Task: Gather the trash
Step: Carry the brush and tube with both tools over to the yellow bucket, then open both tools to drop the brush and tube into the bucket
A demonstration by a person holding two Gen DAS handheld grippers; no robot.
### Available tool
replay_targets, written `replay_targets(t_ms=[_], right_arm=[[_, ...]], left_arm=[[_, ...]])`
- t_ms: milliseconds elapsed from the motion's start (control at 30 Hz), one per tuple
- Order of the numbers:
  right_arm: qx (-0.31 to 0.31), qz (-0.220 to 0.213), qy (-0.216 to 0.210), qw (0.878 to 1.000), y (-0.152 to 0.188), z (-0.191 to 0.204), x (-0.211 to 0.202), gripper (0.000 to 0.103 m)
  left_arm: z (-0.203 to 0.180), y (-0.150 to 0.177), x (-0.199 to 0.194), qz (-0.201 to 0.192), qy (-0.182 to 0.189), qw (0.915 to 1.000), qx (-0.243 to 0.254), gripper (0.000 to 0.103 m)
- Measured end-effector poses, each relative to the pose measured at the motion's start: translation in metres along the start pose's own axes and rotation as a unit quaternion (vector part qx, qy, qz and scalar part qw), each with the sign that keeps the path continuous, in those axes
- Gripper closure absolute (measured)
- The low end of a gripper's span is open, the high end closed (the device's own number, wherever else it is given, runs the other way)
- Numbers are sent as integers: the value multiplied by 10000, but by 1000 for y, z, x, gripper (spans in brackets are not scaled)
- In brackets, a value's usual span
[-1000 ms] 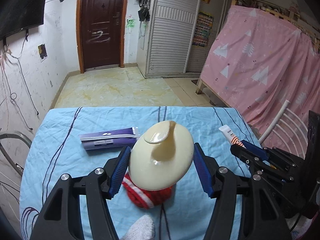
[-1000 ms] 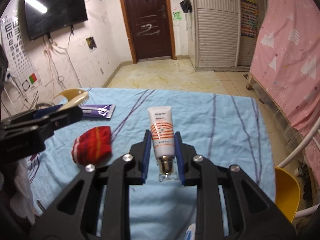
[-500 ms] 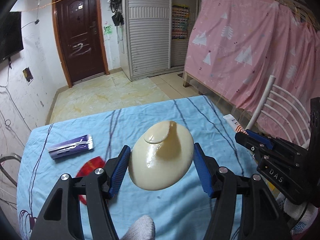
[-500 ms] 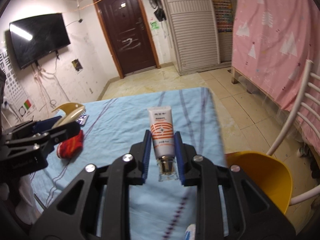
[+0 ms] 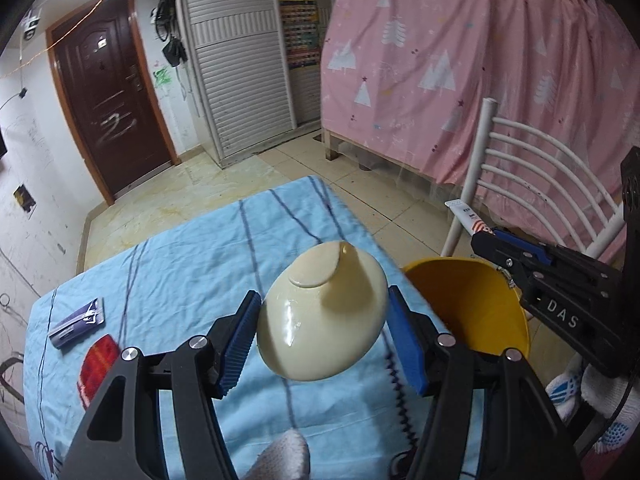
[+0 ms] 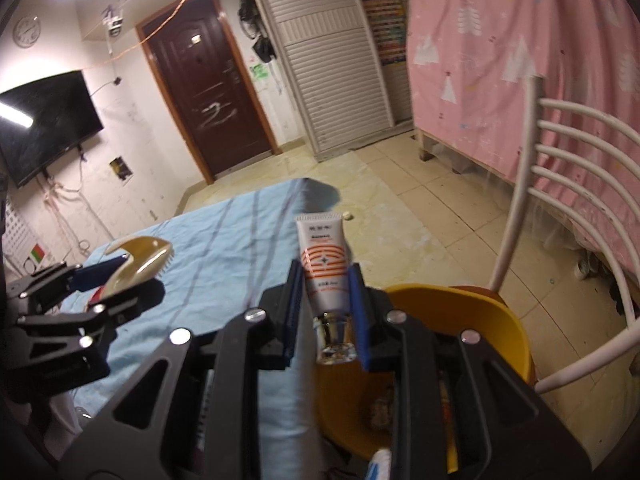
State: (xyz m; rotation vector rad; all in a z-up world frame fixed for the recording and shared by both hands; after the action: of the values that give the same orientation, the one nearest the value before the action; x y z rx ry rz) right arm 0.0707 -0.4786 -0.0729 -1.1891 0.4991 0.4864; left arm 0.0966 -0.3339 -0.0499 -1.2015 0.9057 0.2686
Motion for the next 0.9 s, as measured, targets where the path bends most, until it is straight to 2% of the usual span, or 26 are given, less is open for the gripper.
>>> replay_targets(t_ms=[500, 533, 567, 633, 733, 900], right_arm=[[617, 40, 104, 9980, 19, -66, 3, 80], [663, 41, 110, 9977, 20, -70, 3, 78], [709, 39, 117, 9974, 21, -74, 4, 68], [774, 9, 138, 9969, 21, -80, 5, 54], [863, -29, 191, 9961, 22, -87, 3, 53], [1024, -97, 280, 9943, 22, -99, -1, 52]], left_arm=[[-82, -7, 30, 157, 52, 9976, 678, 49], [-86, -8, 32, 168, 72, 9973, 716, 49], [-90, -9, 34, 172, 97, 9971, 740, 49], [-98, -11, 38, 191, 261, 9968, 737, 49], [-106, -14, 43, 215, 645, 9957, 635, 49], [-119, -14, 50, 214, 964, 9936, 551, 46]])
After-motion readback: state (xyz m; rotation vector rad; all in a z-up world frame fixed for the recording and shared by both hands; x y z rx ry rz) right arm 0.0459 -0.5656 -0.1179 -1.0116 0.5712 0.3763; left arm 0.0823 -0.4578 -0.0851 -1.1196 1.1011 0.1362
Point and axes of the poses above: each gripper's, at about its wrist camera, not at the fingertips, and x roughly the way its jaws point, z to its left, y to its underside, the point moved 3 cm from there along x, roughly the way its jaws point, and after that the axes turned 1 degree about -x, right-handed, at the moved point
